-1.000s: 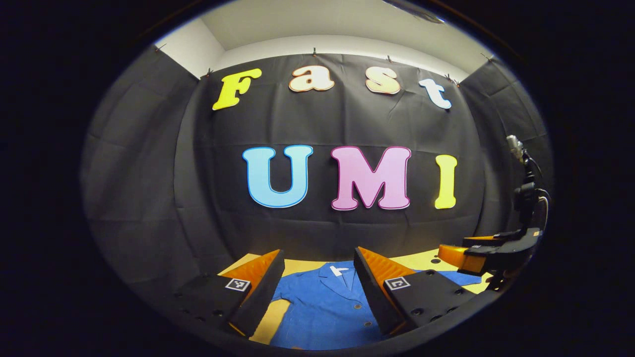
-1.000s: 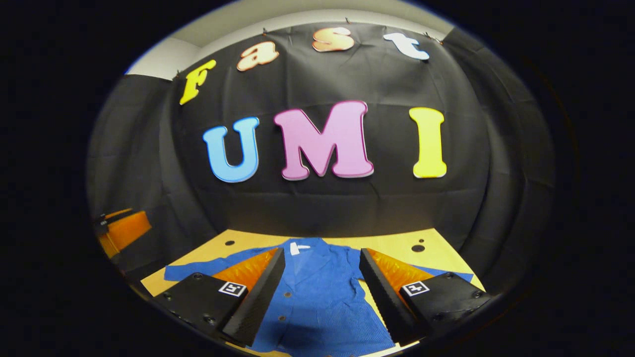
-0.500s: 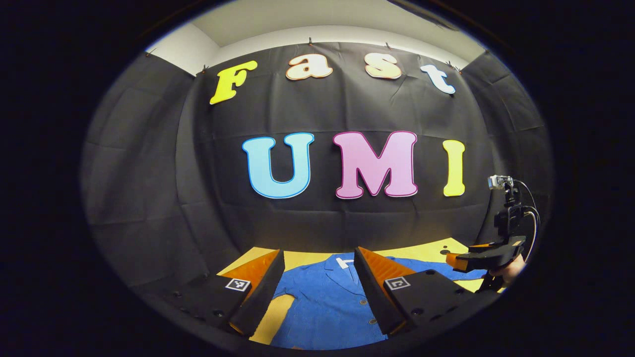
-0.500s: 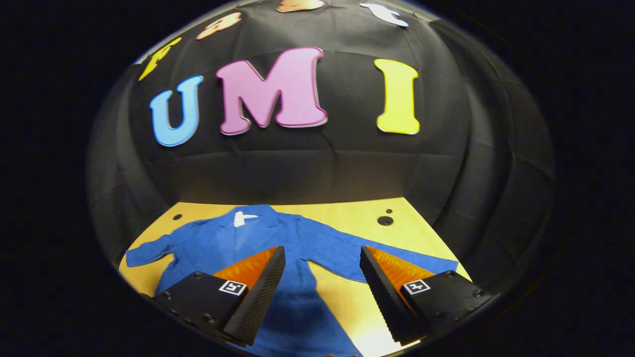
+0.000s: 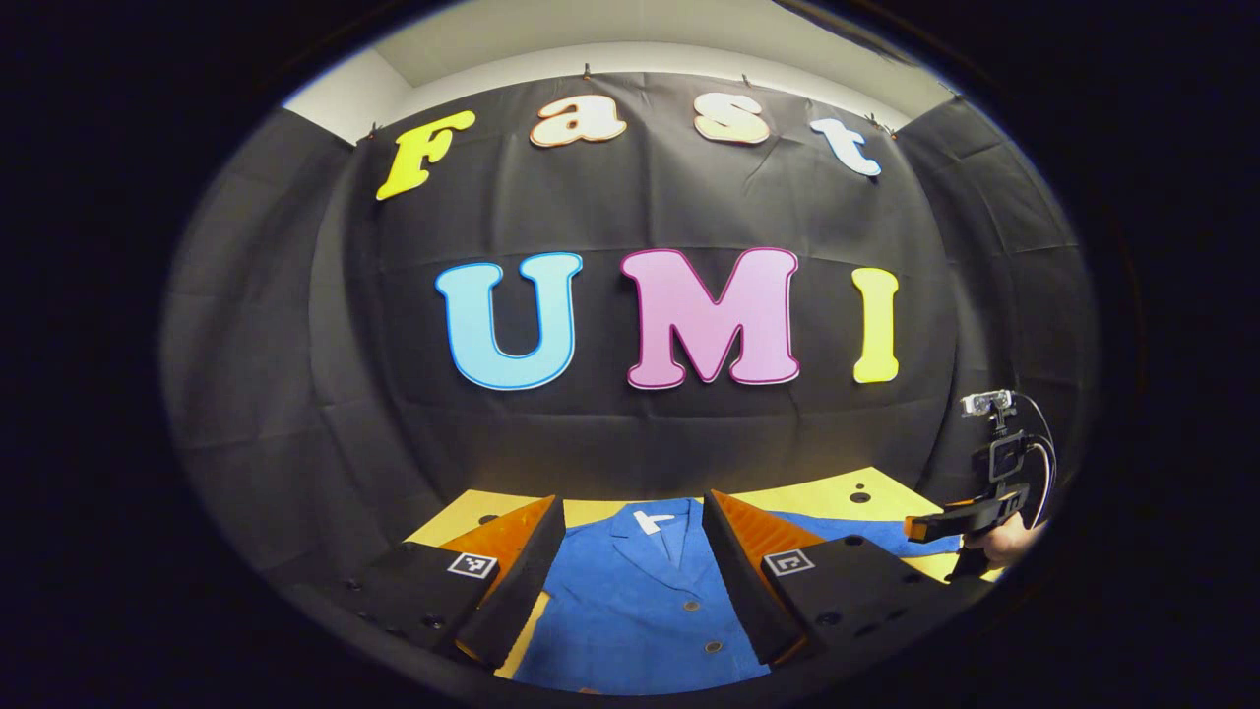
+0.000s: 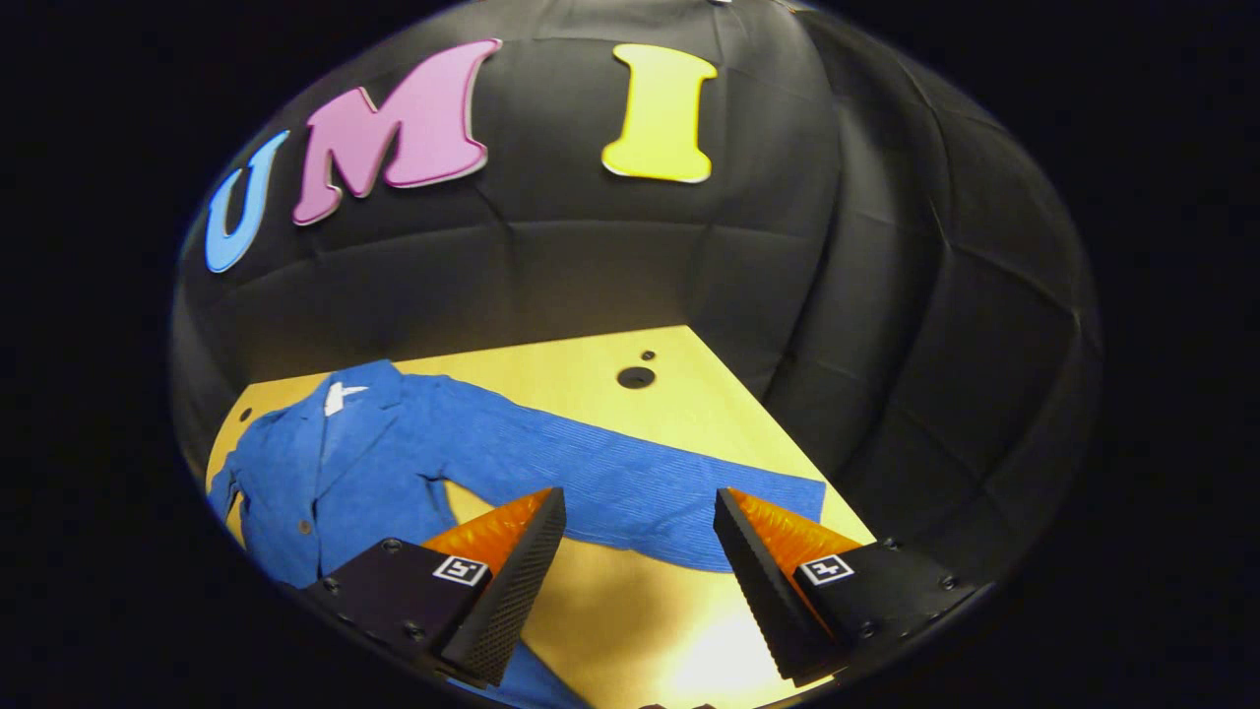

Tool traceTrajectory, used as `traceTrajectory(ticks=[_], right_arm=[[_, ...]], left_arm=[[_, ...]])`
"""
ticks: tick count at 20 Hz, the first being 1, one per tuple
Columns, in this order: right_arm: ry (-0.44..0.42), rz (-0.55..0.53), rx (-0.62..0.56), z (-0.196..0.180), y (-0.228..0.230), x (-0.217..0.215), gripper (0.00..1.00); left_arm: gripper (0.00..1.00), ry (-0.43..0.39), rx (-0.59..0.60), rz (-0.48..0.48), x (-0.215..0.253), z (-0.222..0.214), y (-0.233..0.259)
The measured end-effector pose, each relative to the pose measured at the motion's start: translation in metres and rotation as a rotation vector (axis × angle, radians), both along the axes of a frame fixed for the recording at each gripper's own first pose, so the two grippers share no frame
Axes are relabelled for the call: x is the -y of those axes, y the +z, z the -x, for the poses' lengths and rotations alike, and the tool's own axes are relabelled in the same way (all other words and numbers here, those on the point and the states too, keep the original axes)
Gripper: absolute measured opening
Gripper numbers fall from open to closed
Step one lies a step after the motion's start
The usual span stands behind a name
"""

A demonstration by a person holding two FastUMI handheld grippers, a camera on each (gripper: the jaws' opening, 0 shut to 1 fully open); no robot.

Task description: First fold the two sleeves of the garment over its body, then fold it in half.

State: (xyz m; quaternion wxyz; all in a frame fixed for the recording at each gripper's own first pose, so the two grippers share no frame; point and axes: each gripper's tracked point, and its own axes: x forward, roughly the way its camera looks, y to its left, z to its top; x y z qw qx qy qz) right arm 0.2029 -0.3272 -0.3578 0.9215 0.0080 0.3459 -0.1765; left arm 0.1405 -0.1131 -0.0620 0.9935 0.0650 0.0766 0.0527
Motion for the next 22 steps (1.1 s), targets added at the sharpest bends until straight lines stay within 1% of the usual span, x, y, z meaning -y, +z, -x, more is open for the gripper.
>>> traceTrajectory(ticks=[2, 3, 6, 9, 12, 14, 15, 17, 19, 21, 22], right_arm=[[-0.072, 0.037, -0.066, 0.011, -0.020, 0.035, 0.98], [-0.110, 0.035, -0.085, 0.015, -0.026, 0.048, 0.98], [-0.224, 0.001, -0.141, 0.031, -0.046, 0.082, 0.98], [-0.299, -0.015, -0.178, 0.039, -0.063, 0.111, 0.98], [-0.337, -0.045, -0.219, 0.051, -0.079, 0.123, 0.98], [-0.358, -0.090, -0.248, 0.055, -0.091, 0.124, 0.98], [-0.364, -0.133, -0.264, 0.059, -0.097, 0.121, 0.98], [-0.395, -0.160, -0.226, 0.053, -0.094, 0.124, 0.97], [-0.374, -0.148, -0.236, 0.056, -0.094, 0.123, 0.96], [-0.354, -0.146, -0.239, 0.054, -0.095, 0.120, 0.95], [-0.351, -0.153, -0.238, 0.051, -0.096, 0.118, 0.82]], left_arm=[[0.81, -0.023, -0.010, 0.009, 0.010, -0.004, -0.004], [0.81, -0.038, -0.019, 0.011, 0.015, -0.004, -0.007], [0.81, -0.059, -0.040, 0.005, 0.023, -0.005, -0.015], [0.81, -0.053, -0.062, 0.024, 0.023, -0.007, -0.023], [0.81, -0.050, -0.080, 0.036, 0.024, -0.009, -0.029], [0.81, -0.069, -0.090, 0.025, 0.028, -0.008, -0.031], [0.81, -0.076, -0.087, 0.011, 0.029, -0.009, -0.030], [0.81, -0.091, -0.079, -0.017, 0.032, -0.009, -0.027], [0.81, -0.101, -0.081, -0.018, 0.034, -0.010, -0.027], [0.80, -0.112, -0.083, 0.006, 0.040, -0.009, -0.030], [0.81, -0.116, -0.084, 0.011, 0.043, -0.009, -0.032]])
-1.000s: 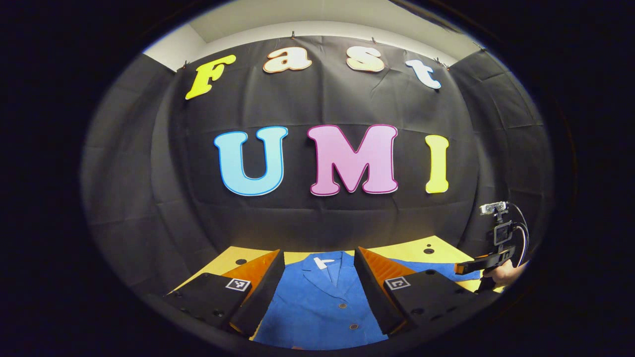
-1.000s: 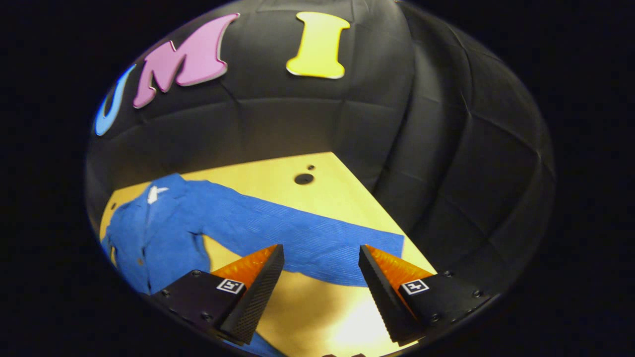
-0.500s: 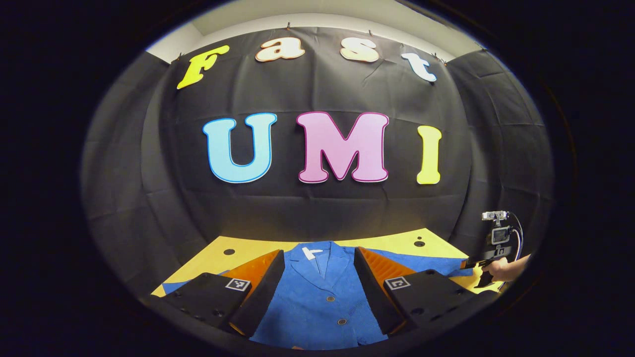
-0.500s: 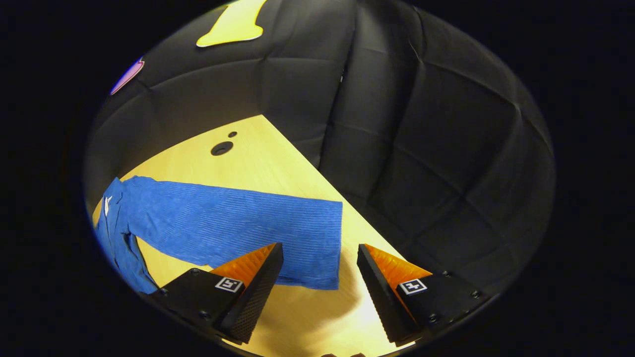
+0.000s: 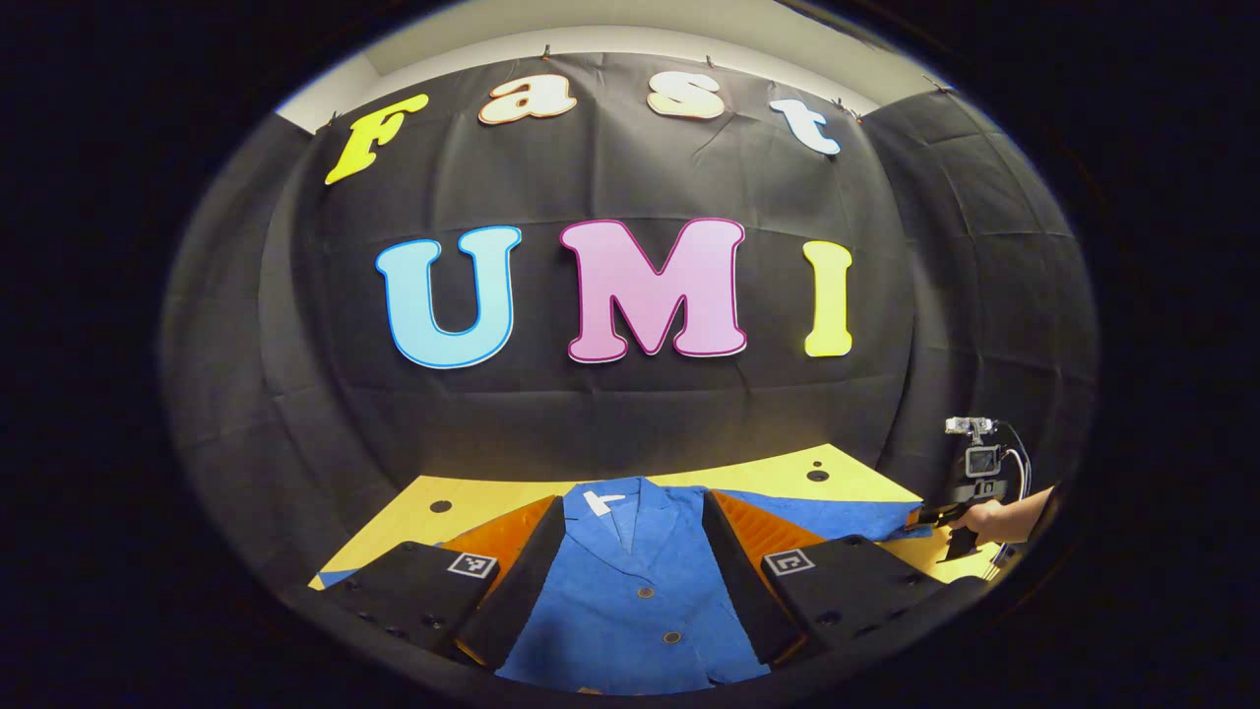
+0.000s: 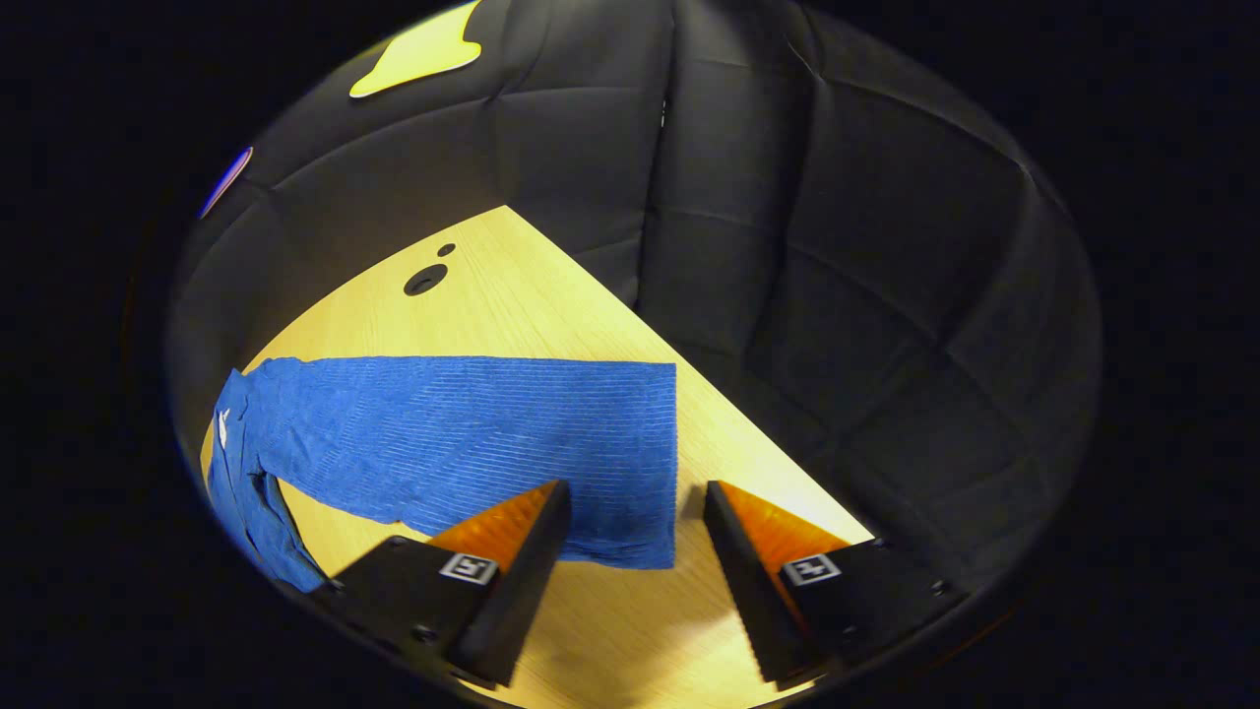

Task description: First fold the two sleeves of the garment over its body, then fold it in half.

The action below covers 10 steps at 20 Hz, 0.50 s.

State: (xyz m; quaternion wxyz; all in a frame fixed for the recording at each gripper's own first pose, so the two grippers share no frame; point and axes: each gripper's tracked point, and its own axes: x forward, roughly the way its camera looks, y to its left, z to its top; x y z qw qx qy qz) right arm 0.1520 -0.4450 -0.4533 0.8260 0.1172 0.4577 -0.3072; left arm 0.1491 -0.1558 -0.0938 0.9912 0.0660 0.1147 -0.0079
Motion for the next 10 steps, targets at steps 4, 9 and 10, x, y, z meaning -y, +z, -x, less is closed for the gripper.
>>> traceTrajectory(ticks=[4, 9, 10], right_arm=[[-0.006, -0.030, 0.022, -0.010, -0.002, -0.006, 0.10], [-0.022, -0.199, 0.055, -0.019, 0.002, -0.033, 0.05], [-0.012, -0.182, 0.066, -0.021, 0.009, -0.031, 0.05]], left_arm=[[0.81, 0.000, 0.001, 0.006, 0.001, 0.002, 0.001], [0.81, 0.015, 0.002, 0.017, -0.006, 0.006, 0.002], [0.81, 0.018, 0.003, 0.021, -0.007, 0.008, 0.002]])
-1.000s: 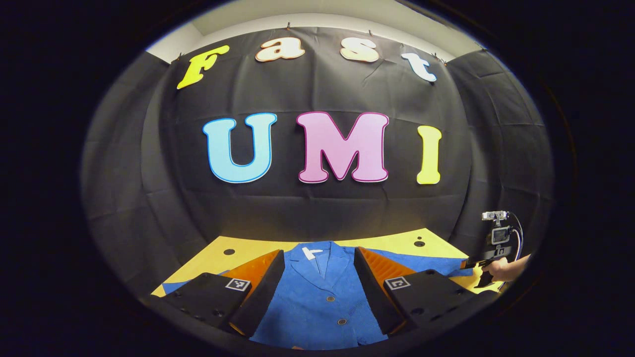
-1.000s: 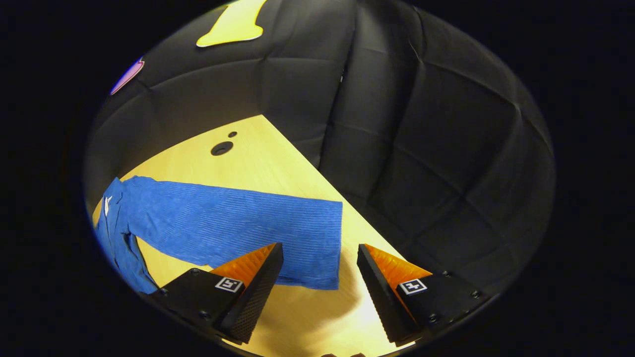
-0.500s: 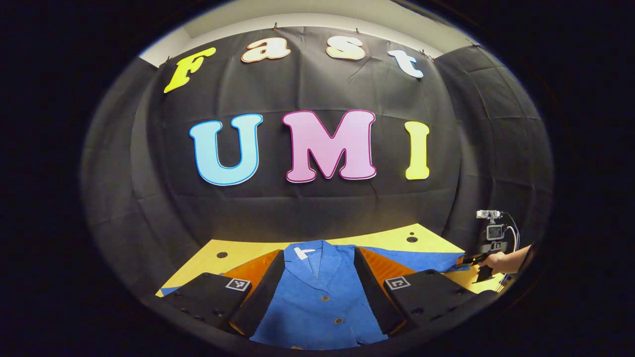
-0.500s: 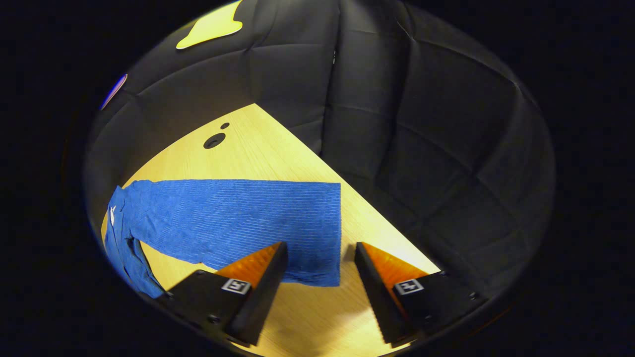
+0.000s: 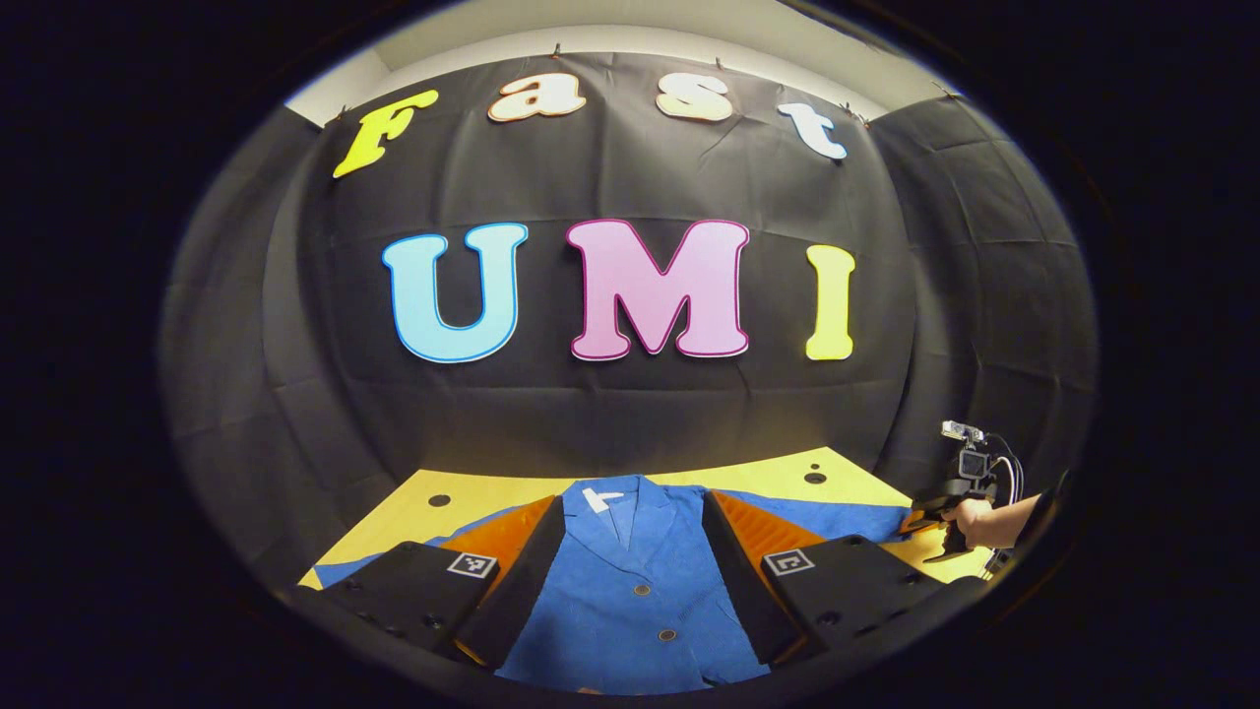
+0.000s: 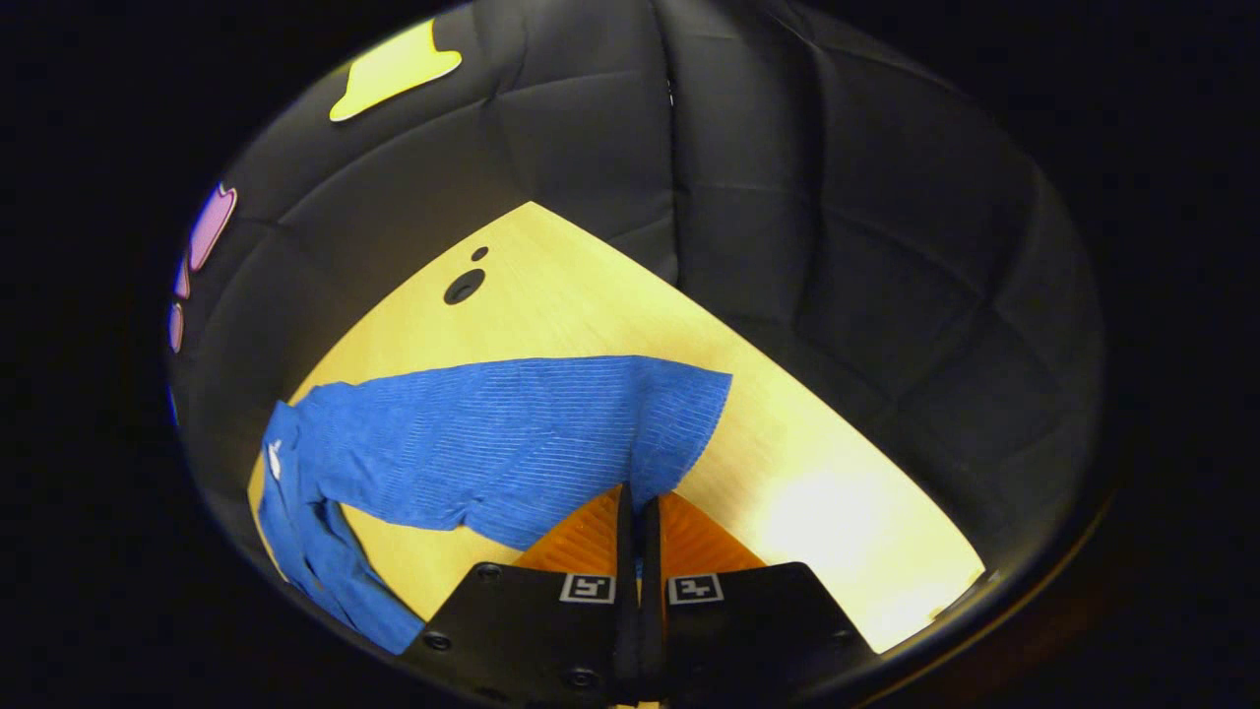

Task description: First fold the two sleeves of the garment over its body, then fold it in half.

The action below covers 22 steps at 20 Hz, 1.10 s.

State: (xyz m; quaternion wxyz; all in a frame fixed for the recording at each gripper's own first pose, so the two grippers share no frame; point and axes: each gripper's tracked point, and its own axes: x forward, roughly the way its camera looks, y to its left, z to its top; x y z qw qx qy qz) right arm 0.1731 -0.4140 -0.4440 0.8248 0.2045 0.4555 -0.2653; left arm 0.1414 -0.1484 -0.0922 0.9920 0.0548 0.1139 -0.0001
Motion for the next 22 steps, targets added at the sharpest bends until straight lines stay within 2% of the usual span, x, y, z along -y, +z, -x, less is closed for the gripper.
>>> traceTrajectory(ticks=[4, 8, 16, 19, 22], right_arm=[[0.084, 0.092, 0.082, -0.027, 0.052, -0.010, 0.04], [0.202, 0.098, 0.199, -0.073, 0.108, -0.063, 0.04], [0.501, 0.037, 0.331, -0.165, 0.166, -0.227, 0.05], [0.607, -0.018, 0.340, -0.181, 0.164, -0.304, 0.05], [0.719, -0.079, 0.317, -0.182, 0.149, -0.388, 0.05]], left_arm=[[0.81, 0.023, 0.008, 0.021, -0.010, 0.006, -0.001], [0.81, 0.055, 0.001, 0.054, -0.024, 0.015, -0.006], [0.81, 0.169, 0.011, 0.002, -0.081, 0.049, 0.000], [0.81, 0.240, 0.015, 0.000, -0.105, 0.064, 0.003], [0.81, 0.299, 0.013, -0.013, -0.128, 0.079, 0.007]])
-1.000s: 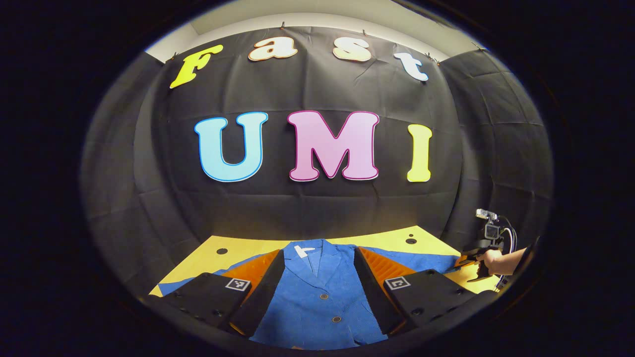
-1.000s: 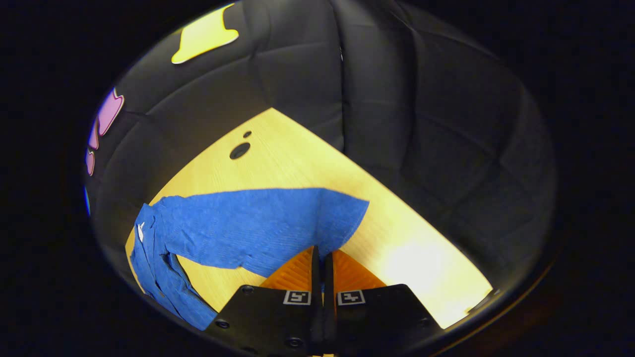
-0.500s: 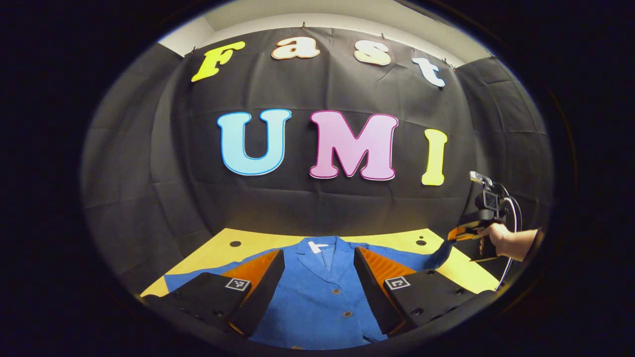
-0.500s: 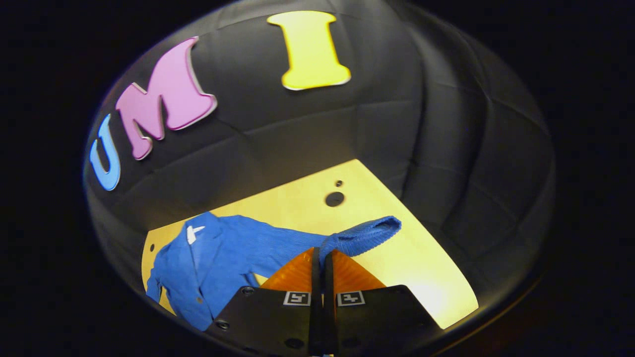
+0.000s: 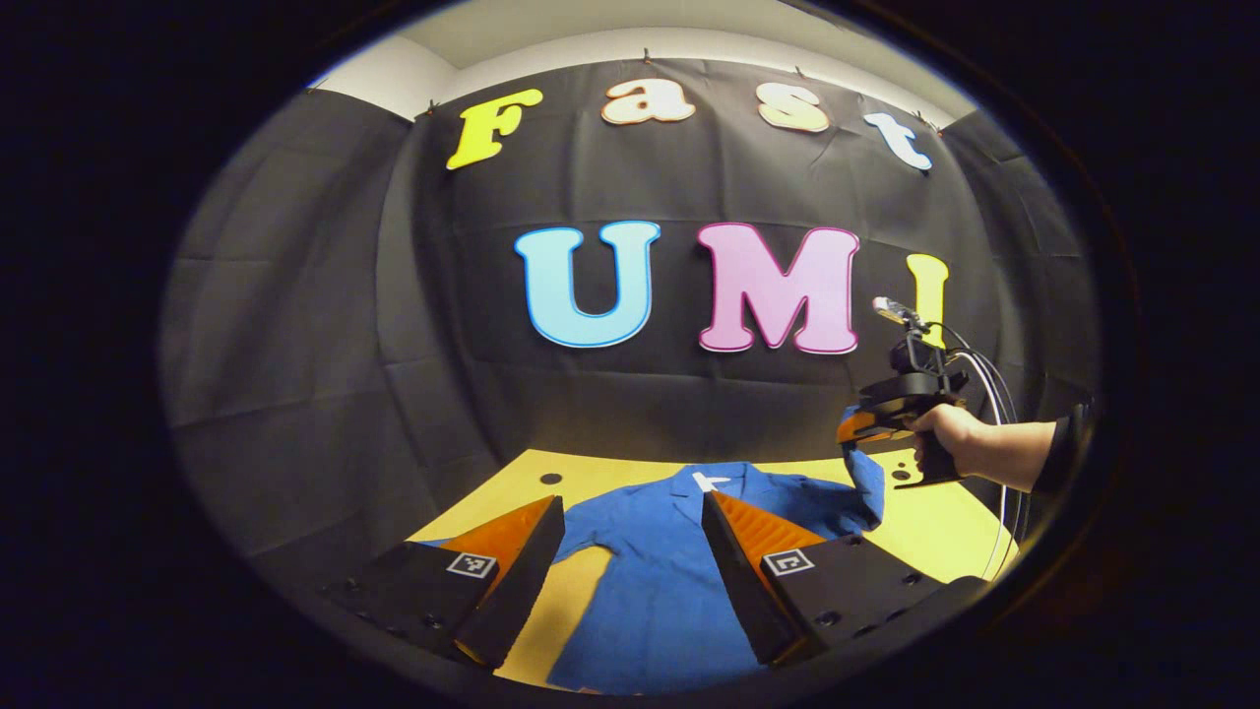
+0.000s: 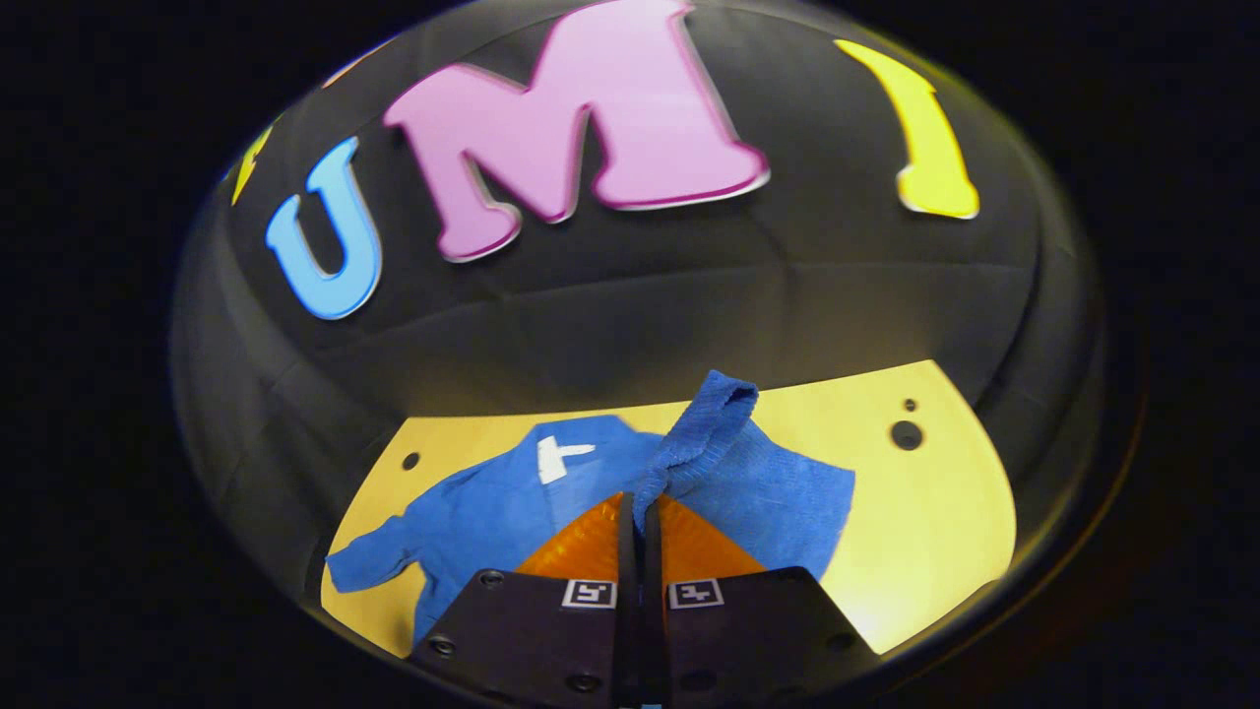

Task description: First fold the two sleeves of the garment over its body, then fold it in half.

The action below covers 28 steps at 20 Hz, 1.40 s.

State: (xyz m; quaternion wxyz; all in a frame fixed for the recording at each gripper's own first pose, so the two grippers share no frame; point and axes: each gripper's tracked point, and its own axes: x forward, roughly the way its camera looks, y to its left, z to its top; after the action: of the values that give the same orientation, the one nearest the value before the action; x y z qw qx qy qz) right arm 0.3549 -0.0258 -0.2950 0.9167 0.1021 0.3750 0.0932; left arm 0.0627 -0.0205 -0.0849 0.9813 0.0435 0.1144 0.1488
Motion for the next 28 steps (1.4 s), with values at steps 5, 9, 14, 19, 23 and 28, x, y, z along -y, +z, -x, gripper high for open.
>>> traceTrajectory(ticks=[5, 9, 14, 19, 23, 28], right_arm=[[0.179, -0.036, -0.059, 0.015, -0.036, -0.138, 0.05], [0.288, -0.037, -0.072, 0.022, -0.070, -0.217, 0.05], [0.329, 0.003, -0.064, 0.029, -0.112, -0.257, 0.05], [0.303, -0.027, -0.034, 0.021, -0.130, -0.266, 0.30], [0.304, 0.002, 0.059, 0.021, -0.121, -0.262, 0.96], [0.247, -0.062, 0.206, 0.037, -0.075, -0.233, 0.98]], left_arm=[[0.81, 0.098, -0.003, 0.012, -0.037, 0.020, 0.002], [0.81, 0.160, -0.020, 0.042, -0.059, 0.031, -0.016], [0.81, 0.219, -0.004, 0.121, -0.084, 0.026, -0.044], [0.81, 0.266, 0.022, 0.150, -0.120, 0.014, -0.079], [0.81, 0.286, 0.001, 0.128, -0.151, 0.002, -0.110], [0.82, 0.347, 0.002, 0.106, -0.206, -0.014, -0.133]])
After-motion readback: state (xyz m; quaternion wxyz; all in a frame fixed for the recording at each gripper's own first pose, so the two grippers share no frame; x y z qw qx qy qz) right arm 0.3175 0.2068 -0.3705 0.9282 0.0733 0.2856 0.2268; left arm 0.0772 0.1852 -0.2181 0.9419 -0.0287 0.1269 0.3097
